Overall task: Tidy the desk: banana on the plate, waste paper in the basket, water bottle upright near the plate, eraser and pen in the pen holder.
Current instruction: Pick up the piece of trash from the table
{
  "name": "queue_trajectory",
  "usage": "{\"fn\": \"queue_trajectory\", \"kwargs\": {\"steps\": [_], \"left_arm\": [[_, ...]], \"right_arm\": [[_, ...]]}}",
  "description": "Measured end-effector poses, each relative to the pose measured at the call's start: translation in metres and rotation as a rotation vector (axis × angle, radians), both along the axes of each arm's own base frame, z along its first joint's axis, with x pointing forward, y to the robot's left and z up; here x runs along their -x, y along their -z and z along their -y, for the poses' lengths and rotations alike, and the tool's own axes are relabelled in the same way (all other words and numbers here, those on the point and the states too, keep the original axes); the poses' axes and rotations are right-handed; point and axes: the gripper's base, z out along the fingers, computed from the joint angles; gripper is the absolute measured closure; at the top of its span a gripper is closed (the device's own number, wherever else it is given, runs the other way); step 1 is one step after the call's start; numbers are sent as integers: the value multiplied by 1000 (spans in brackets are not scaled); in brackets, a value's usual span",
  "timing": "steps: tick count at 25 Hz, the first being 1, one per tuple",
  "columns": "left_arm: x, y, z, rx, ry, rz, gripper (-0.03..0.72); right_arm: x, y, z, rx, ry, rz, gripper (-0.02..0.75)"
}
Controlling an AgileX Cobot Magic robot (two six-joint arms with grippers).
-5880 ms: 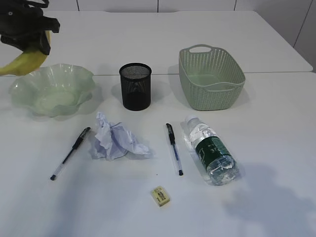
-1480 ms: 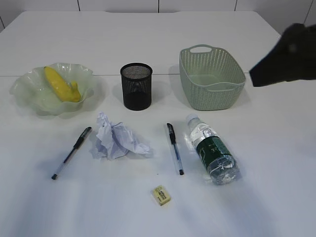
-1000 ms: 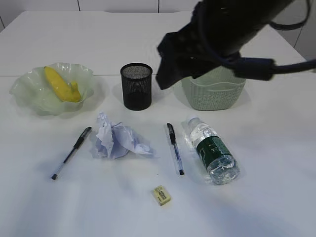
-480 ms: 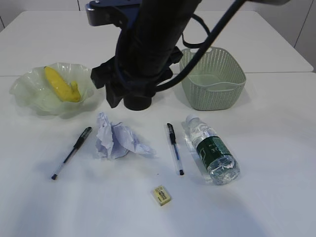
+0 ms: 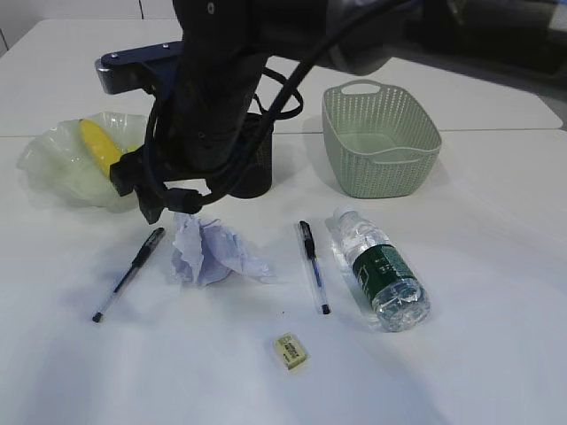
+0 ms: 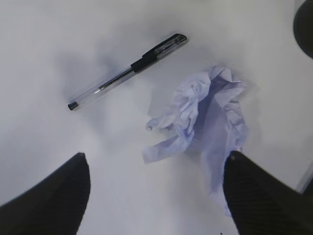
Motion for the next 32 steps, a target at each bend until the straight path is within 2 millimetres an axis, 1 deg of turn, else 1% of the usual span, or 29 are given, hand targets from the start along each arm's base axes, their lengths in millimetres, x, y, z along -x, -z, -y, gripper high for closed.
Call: {"fn": "queue_trajectory", "kwargs": {"steps": [6, 9, 17, 24, 26, 29, 32], "left_arm": [[0, 0, 0, -2, 0, 1, 337], [0, 0, 0, -2, 0, 1, 337], [-1, 0, 0, -1, -1, 9, 337], [-1, 0, 0, -2, 0, 12, 337], [-1, 0, 0, -2, 0, 12, 337], [-1, -1, 0, -2, 0, 13, 337], [-1, -1, 0, -2, 0, 13, 337]], "right_arm": [[-13, 21, -11, 7, 38, -15, 97], [-18, 29, -13, 27, 42, -11, 97], [-22, 47, -15, 59, 50, -29, 97], [-26, 75, -19, 88, 66, -68, 104], [-26, 79, -19, 91, 76, -76, 138], [-27, 80, -20, 84, 80, -72, 224], [-27, 80, -20, 83, 82, -72, 356]]}}
